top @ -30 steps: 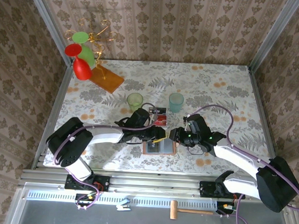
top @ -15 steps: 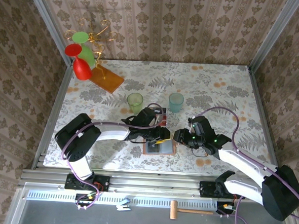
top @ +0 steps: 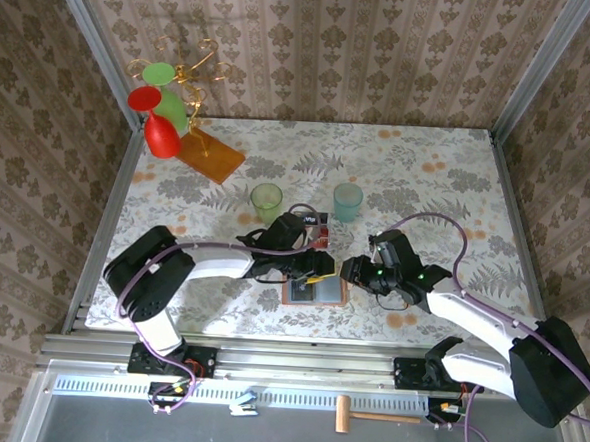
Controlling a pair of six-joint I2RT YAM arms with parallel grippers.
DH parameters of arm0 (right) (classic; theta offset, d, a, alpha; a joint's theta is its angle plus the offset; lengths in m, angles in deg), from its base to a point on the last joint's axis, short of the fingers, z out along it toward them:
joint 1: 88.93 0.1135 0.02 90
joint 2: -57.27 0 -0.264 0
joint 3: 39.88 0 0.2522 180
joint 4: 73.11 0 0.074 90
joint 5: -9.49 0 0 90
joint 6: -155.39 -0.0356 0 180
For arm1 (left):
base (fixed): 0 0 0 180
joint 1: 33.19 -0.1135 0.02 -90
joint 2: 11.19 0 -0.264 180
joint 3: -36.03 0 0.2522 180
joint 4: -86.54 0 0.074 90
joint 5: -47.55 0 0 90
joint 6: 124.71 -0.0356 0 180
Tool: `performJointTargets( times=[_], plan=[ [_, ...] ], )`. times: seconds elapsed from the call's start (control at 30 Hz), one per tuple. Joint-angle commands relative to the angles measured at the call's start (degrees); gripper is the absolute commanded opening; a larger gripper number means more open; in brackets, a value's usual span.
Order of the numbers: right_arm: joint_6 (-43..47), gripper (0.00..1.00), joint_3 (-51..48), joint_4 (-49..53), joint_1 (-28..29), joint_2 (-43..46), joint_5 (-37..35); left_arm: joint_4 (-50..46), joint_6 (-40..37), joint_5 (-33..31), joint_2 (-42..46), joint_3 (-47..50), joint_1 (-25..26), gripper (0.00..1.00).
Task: Take the credit cards out of the card holder
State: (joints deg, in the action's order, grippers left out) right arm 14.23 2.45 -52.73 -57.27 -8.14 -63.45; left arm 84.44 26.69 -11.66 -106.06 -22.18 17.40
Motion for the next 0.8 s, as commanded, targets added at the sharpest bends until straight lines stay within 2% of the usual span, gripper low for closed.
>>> performJointTargets(
  times=[0.0, 0.47, 0.77],
  plan=[
    [-0.96, 0.37, 0.25, -2.51, -0.15, -1.49, 1.53, -1.77, -1.57, -1.37, 3.14, 1.92, -0.38, 0.44],
    [-1.58, 0.34, 8.43, -4.42, 6.14, -12.96, 2.02, -0.95, -0.83, -4.35, 12.27, 12.00, -3.07, 0.42],
    [-1.66, 0.32, 12.31, -4.56, 8.76, -19.15, 2.28, 2.78, 0.49, -4.59, 12.78, 16.82, -3.60, 0.36]
  ],
)
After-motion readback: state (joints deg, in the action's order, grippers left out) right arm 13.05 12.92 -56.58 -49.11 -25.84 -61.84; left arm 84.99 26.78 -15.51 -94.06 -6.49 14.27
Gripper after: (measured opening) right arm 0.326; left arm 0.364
